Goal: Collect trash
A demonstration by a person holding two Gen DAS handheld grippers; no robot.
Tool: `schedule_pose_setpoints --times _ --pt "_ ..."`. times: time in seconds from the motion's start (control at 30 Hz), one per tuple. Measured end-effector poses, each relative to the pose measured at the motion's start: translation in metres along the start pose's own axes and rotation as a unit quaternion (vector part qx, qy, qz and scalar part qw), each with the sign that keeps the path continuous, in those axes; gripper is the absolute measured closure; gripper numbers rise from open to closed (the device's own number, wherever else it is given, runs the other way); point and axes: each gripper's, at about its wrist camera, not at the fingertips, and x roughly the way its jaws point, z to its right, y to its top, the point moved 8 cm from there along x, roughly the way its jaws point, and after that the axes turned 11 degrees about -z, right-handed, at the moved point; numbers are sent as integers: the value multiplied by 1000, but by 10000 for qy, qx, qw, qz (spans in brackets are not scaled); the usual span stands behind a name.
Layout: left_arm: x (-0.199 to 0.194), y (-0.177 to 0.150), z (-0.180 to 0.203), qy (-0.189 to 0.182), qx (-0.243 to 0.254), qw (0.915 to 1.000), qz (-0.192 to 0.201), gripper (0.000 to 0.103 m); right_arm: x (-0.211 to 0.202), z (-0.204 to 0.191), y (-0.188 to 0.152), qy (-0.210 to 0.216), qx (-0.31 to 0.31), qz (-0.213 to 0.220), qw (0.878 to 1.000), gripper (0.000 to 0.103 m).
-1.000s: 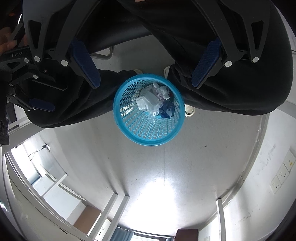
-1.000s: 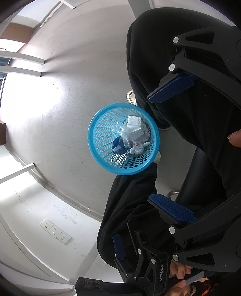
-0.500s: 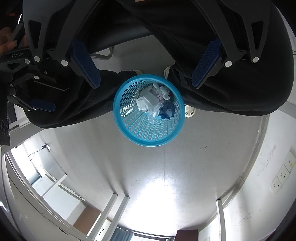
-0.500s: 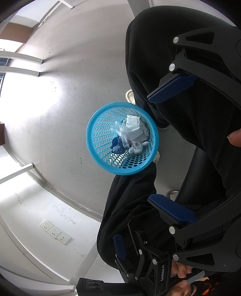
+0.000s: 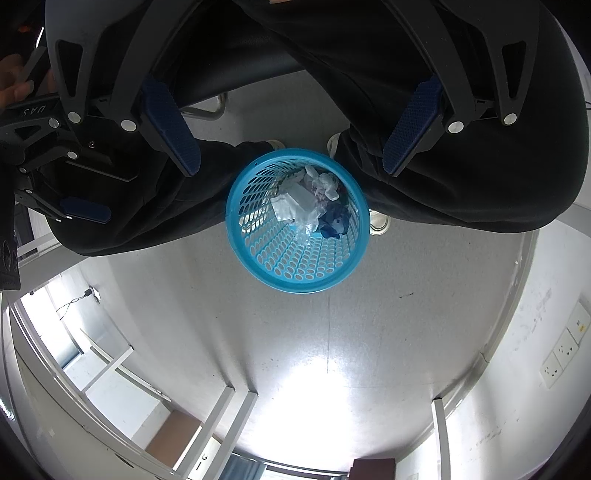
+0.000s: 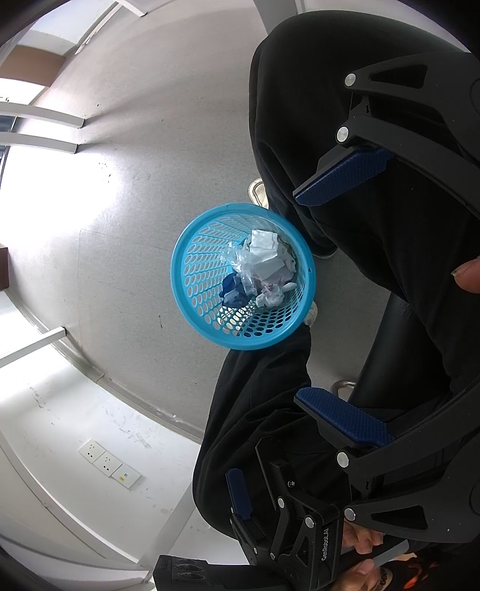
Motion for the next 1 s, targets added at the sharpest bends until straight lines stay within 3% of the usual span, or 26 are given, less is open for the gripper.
schedule_pose_setpoints --times 1.0 --pt "7 -7 3 -23 53 10000 -80 6 0 1 -1 -6 -1 -17 10000 9"
